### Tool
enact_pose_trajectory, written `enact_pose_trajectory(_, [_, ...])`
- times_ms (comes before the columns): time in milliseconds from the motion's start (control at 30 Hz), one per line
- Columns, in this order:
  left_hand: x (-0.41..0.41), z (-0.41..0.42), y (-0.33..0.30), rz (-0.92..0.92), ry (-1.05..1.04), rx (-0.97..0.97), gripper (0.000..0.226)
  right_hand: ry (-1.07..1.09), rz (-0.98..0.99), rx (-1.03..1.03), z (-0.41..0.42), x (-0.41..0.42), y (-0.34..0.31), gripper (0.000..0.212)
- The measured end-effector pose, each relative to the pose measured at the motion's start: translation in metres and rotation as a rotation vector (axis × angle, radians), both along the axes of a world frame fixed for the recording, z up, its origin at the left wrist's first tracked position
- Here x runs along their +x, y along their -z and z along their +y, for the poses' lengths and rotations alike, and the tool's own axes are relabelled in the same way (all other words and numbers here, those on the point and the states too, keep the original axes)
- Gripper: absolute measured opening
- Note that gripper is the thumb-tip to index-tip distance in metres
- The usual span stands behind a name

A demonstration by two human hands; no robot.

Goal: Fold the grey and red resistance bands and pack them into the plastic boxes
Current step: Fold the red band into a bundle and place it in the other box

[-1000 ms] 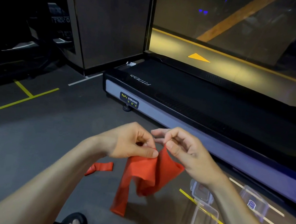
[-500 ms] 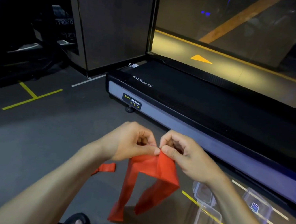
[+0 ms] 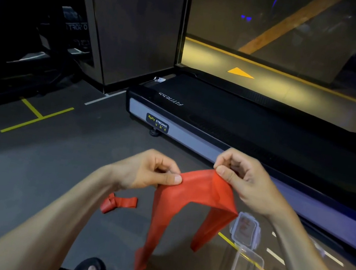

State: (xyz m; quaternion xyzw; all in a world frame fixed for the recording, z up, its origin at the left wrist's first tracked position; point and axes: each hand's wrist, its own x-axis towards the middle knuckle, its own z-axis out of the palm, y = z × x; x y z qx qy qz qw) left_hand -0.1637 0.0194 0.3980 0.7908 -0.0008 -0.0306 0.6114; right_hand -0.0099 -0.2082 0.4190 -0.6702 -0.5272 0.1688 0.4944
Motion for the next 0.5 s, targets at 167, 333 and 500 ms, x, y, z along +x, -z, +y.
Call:
enact_pose_trajectory(167, [0.001,-0.001,-0.002,-0.003,0.015,0.006,0.011,0.007,0.016,-0.013,-0.003,0.001,0.002,0.009])
enact_pose_trajectory(333, [0.002,0.000,-0.006,0.000,-0.011,0.032,0.013,0.009,0.018,-0.035,-0.006,0.003,0.004,0.008])
enact_pose_trajectory(500, [0.001,-0.003,-0.011,-0.011,0.016,0.012,0.010,0.023,0.039,-0.053,-0.006,0.004,0.012,0.008])
